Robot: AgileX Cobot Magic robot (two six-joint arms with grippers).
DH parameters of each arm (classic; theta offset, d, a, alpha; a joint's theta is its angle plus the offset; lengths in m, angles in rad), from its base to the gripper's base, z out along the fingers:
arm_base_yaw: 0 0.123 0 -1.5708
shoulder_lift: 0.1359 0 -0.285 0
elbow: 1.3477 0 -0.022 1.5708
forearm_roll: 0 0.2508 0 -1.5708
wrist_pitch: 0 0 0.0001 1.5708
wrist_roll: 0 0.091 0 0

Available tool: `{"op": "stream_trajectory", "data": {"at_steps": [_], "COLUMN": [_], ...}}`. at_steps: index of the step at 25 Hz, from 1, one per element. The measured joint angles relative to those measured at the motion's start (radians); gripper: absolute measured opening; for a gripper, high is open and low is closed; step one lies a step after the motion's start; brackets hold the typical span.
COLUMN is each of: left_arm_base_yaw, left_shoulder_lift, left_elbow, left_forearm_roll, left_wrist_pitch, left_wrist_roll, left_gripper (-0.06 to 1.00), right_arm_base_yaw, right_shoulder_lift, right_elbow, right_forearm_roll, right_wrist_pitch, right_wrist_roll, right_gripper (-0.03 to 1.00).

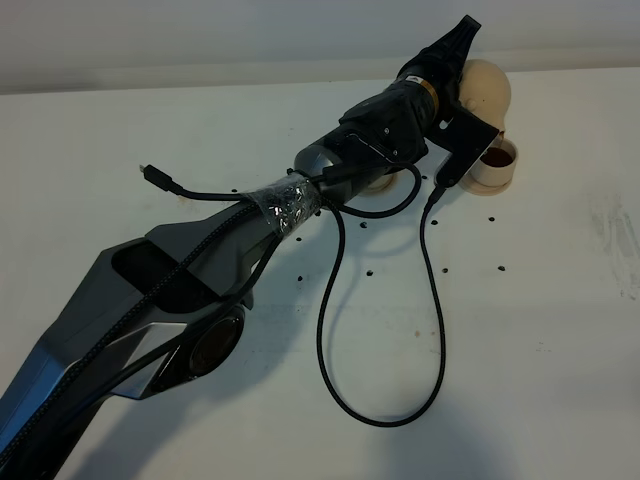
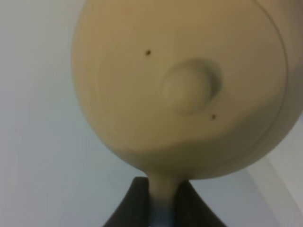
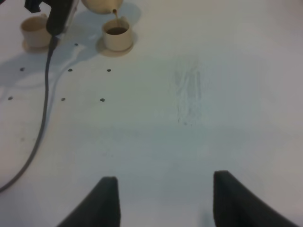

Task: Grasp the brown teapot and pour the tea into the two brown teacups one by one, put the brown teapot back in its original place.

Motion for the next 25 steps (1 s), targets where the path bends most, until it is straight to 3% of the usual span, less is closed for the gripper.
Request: {"op": "stream_trajectory", "data": {"at_steps": [10,25], "left_arm_base_yaw": [0.000,0.000], "left_shoulder_lift": [0.000,0.000], "left_elbow": [0.000,0.000], "left_forearm_roll": [0.000,-0.002], "left_wrist_pitch": [0.000,0.024], "left_wrist_roll": [0.047,0.032], "left_gripper": [0.08,0.08], "right_arm_base_yaw": [0.000,0.000], "right_shoulder_lift": [0.000,0.000], "right_elbow": [0.000,0.000], "right_forearm_roll": [0.000,0.000], "right_wrist_pitch": [0.000,0.000], "right_wrist_roll": [0.000,0.000], "right_gripper": [0.43,0.43]}}
